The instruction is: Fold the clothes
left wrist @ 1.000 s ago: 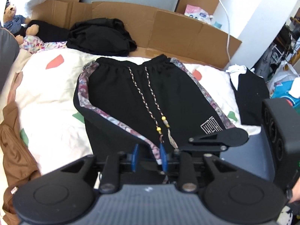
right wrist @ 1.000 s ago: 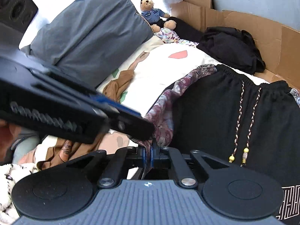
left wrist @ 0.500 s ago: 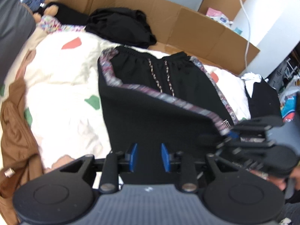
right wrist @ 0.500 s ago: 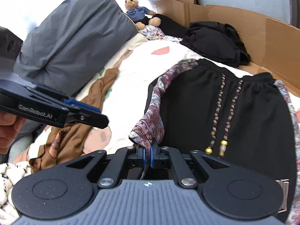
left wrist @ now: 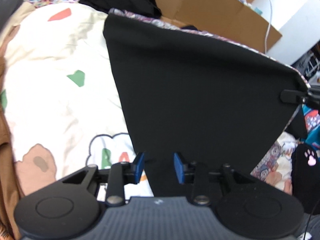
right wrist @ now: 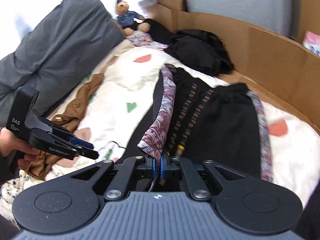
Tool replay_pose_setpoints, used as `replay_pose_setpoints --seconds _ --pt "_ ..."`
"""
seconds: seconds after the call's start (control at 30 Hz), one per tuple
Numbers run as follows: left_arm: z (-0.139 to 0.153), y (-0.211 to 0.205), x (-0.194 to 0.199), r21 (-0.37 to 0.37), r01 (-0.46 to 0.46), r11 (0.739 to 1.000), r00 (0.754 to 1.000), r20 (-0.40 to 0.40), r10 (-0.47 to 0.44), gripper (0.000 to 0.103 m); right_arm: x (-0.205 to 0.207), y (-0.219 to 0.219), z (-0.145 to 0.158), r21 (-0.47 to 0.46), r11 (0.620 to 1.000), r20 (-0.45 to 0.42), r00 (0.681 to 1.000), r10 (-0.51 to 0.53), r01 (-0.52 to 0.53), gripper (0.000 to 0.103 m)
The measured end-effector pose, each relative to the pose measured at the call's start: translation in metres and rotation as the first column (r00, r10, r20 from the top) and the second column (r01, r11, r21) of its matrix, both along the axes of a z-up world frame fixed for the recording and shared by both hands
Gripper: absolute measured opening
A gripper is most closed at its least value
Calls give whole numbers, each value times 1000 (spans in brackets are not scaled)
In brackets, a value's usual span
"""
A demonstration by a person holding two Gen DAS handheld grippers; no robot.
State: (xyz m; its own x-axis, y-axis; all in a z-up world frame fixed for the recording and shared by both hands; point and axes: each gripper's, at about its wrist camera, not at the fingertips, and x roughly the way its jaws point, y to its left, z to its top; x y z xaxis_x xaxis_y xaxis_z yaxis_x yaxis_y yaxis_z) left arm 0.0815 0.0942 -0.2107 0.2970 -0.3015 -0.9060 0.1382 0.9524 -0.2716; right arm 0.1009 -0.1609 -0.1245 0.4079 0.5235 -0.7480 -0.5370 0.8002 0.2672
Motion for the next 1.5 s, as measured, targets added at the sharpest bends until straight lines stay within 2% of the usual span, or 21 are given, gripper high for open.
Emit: replay_pose_setpoints --seconds 0.1,0.3,0.5,0.6,0.7,0.9,1.0,1.1,1.27,1.3,1.37,1.4,1.5 --pt "-10 -14 -1 -3 42 999 999 -8 -42 38 1 -27 -18 18 998 -20 998 -60 61 5" --pt "-34 -32 -7 -25 103 994 993 -49 -104 41 -6 -62 -39 4 994 -23 994 -108 108 5" --pt "-51 -34 -24 -81 105 991 989 -100 -113 42 -11 -101 -60 10 983 -58 982 -181 182 4" --pt "-62 -33 -33 -122 77 990 987 -134 -94 42 -14 -121 -77 2 975 -90 971 -220 221 4" --pt "-68 -35 -41 -129 65 990 985 -149 -84 42 -16 -134 -90 -12 969 -106 963 -248 248 4" --pt "-67 -45 -54 -164 97 982 981 -152 -122 42 -16 -150 -105 -40 958 -120 950 -288 285 4" --pt "-68 -51 -59 -199 99 975 977 -165 -133 46 -16 -157 -111 -56 953 -126 944 -304 299 4" --pt "-73 -60 -66 -240 110 965 969 -188 -157 48 -20 -160 -117 -70 952 -138 942 -306 299 4" --pt "-87 -71 -69 -262 107 959 964 -210 -165 47 -26 -165 -125 -89 951 -157 939 -307 296 4" --pt "-89 -72 -70 -267 104 958 963 -213 -164 45 -26 -165 -127 -91 951 -161 938 -307 295 4" --pt "-91 -76 -71 -276 112 955 962 -212 -173 24 -28 -166 -129 -95 951 -167 937 -306 294 4" --pt "-92 -84 -68 -271 122 955 960 -211 -183 7 -27 -166 -131 -94 950 -173 935 -310 298 4" --pt "-89 -85 -69 -273 143 951 957 -206 -203 5 -25 -168 -133 -83 947 -187 928 -321 311 4"
